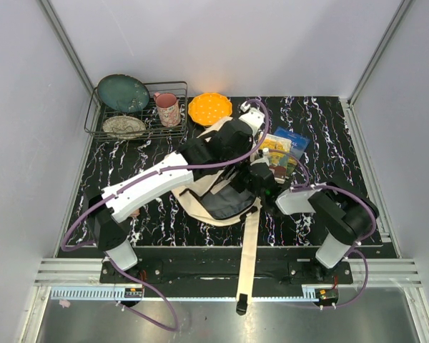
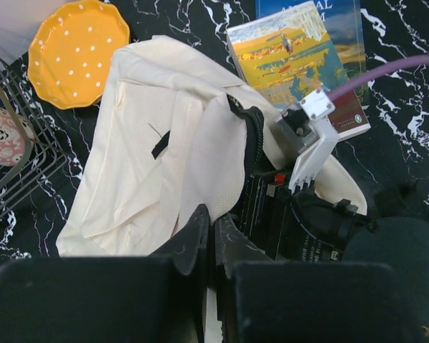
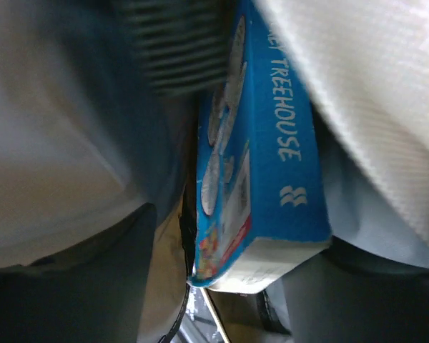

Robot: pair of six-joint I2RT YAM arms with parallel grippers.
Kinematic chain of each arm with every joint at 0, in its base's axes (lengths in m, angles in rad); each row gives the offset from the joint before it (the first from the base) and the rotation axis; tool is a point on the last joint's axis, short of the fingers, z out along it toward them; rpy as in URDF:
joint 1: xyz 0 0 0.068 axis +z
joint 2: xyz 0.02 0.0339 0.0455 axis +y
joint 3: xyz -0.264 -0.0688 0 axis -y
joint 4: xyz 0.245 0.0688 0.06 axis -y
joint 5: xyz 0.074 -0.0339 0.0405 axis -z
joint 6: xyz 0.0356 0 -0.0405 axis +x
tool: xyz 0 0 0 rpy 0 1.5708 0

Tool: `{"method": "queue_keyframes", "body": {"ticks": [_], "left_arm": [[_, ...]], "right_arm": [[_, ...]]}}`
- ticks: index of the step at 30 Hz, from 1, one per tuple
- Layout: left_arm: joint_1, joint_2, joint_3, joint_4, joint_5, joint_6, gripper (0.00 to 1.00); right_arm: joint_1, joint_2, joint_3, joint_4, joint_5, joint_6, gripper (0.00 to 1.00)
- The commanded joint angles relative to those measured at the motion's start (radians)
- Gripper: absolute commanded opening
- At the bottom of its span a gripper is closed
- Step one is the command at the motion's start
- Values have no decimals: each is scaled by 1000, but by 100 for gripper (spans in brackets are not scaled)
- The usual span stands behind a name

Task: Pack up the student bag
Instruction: Place the book in the student bag.

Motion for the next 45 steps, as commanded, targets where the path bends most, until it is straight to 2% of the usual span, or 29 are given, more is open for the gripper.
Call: {"method": "queue_keyframes", "body": {"ticks": [1,2,4,5,7,15,17,18,19,21,22,23,24,26,32,36,37,39,40,42,43,45], "left_arm": [[16,-93,-15,124,15,-19,0],[21,-94,-21,130,16,-21,0],[31,-103,-41,133,19,-26,0],[36,-105,-49,136,18,-29,0],[50,-112,-72,141,21,-36,0],[87,-131,-118,162,41,-56,0],[91,-134,-127,170,50,-59,0],[93,-136,-133,176,56,-59,0],[93,-132,-130,178,68,-65,0],[94,-128,-121,178,82,-69,0],[93,-126,-119,178,94,-73,0],[93,-129,-121,179,98,-75,0],[94,-129,-121,178,99,-75,0],[93,-134,-124,176,99,-75,0],[93,-154,-142,176,99,-75,0],[94,-154,-148,176,96,-72,0],[93,-154,-153,175,91,-66,0],[94,-157,-173,175,85,-61,0],[94,-160,-184,173,85,-61,0],[96,-174,-213,178,85,-64,1],[96,-180,-225,190,87,-68,5],[100,-192,-256,202,90,-73,21]], "right_arm": [[8,-123,58,-153,79,-110,76],[6,-155,61,-176,77,-142,84],[8,-186,62,-240,68,-172,90],[8,-212,64,-270,68,-194,99],[8,-238,64,-349,65,-210,100],[8,-367,33,-491,25,-212,100],[8,-402,-1,-459,39,-193,99],[8,-404,-8,-449,41,-193,94],[8,-401,-1,-463,36,-198,70],[8,-364,22,-468,28,-199,54],[8,-346,28,-446,10,-201,40],[8,-317,33,-434,1,-187,19],[8,-299,39,-417,-5,-176,15],[11,-250,54,-382,-15,-169,14],[9,-208,84,-386,-33,-188,20],[9,-252,73,-434,-22,-221,31],[9,-278,65,-469,20,-230,35],[9,-402,36,-523,100,-250,40],[9,-459,25,-591,134,-264,49],[8,-625,2,-680,262,-297,58],[8,-674,-1,-778,310,-308,64],[3,-806,-14,-881,422,-324,67]]}}
